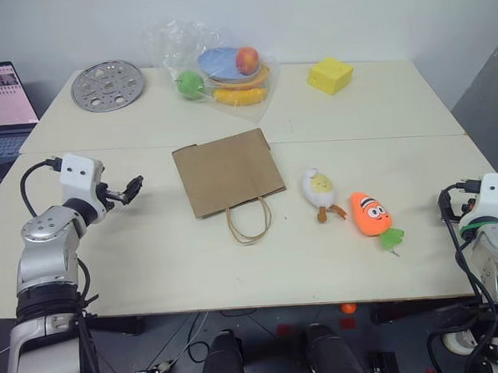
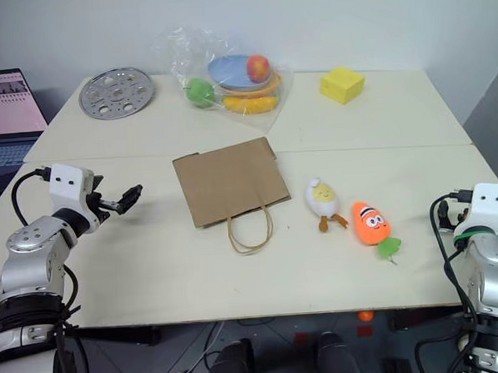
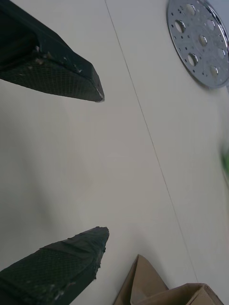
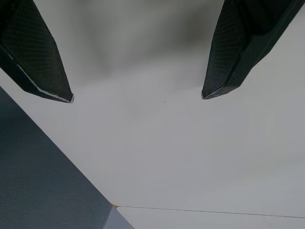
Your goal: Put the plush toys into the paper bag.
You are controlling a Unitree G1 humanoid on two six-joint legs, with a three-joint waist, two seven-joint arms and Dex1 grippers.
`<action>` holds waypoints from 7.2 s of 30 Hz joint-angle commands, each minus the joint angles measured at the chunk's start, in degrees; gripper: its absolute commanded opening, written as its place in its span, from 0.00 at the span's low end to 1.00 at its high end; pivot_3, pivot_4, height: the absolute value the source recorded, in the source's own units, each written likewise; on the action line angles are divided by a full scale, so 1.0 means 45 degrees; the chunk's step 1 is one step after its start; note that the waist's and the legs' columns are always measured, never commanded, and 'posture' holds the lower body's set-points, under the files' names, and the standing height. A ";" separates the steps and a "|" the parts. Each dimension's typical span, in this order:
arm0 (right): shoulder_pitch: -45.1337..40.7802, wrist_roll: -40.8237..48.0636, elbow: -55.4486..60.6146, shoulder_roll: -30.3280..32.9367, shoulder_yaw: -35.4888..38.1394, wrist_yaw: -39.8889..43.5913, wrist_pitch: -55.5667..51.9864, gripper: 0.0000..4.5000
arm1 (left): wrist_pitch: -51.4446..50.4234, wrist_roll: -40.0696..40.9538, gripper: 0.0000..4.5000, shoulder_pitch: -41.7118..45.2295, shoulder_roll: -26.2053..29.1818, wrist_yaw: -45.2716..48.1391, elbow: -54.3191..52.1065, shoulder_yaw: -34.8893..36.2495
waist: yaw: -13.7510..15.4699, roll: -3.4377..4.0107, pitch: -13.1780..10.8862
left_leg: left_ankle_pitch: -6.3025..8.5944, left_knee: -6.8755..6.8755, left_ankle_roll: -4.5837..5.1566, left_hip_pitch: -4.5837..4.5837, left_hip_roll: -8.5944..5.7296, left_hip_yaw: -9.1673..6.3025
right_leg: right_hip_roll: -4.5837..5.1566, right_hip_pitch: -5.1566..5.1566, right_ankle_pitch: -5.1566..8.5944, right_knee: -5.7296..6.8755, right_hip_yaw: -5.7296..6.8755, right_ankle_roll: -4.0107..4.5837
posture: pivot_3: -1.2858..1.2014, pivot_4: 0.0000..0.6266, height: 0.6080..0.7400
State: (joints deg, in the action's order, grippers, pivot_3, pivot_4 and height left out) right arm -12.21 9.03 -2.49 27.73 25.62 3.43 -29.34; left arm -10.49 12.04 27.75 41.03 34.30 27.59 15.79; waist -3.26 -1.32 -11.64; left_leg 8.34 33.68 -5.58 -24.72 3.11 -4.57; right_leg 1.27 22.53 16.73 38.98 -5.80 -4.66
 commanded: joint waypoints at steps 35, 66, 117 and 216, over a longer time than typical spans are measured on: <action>0.0393 0.2678 0.4495 0.2062 -0.1265 0.5708 0.0029 1.00 | -0.0122 0.1647 0.99 0.0083 0.1131 0.3923 -0.4458 -0.0950 | -0.0008 0.0003 -0.0004 | 0.0001 0.0000 -0.0001 -0.0009 0.0001 -0.0001 | -0.0001 0.0002 0.0001 -0.0003 0.0000 0.0000 | 0.52 0.24 1.00; 0.0872 0.7342 1.0598 0.4006 -0.2848 0.7185 -0.2969 1.00 | 0.9418 -0.2187 0.58 0.0997 -0.1325 0.8060 -0.0797 -0.6719 | 0.0200 -0.0010 0.0006 | 0.0003 0.0046 0.0003 0.0006 0.0004 -0.0020 | -0.0003 -0.0049 0.0058 -0.0017 0.0020 0.0007 | 0.52 0.24 1.00; -0.6179 -0.0420 -0.4190 -0.6364 -0.9043 0.2433 0.1808 0.00 | -0.5234 0.5003 0.00 0.5150 -0.0974 0.7615 -0.3545 -0.2166 | -0.0028 -0.0012 0.0003 | 0.0001 0.0038 0.0003 0.0002 0.0013 -0.0071 | -0.0026 -0.0042 0.0021 0.0006 0.0067 0.0049 | 0.52 0.24 1.00; -0.7797 0.3199 0.3704 -0.4307 -0.7078 0.3802 -0.7173 0.01 | -0.3215 0.3966 0.00 0.6368 -0.1313 0.6498 -0.2321 -0.1385 | -0.0028 -0.0018 -0.0003 | 0.0001 0.0014 0.0002 -0.0031 0.0031 -0.0069 | -0.0040 0.0016 0.0009 0.0011 0.0066 0.0039 | 0.52 0.24 1.00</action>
State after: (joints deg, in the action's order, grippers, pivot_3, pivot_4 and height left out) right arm -45.45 23.71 14.19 8.54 -6.02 20.90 -62.89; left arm -25.55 29.12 55.78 34.75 63.31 19.77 9.04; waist -3.39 -1.40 -11.65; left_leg 8.35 33.75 -5.57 -24.87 3.25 -4.88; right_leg 1.09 22.61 16.76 39.03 -5.50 -4.48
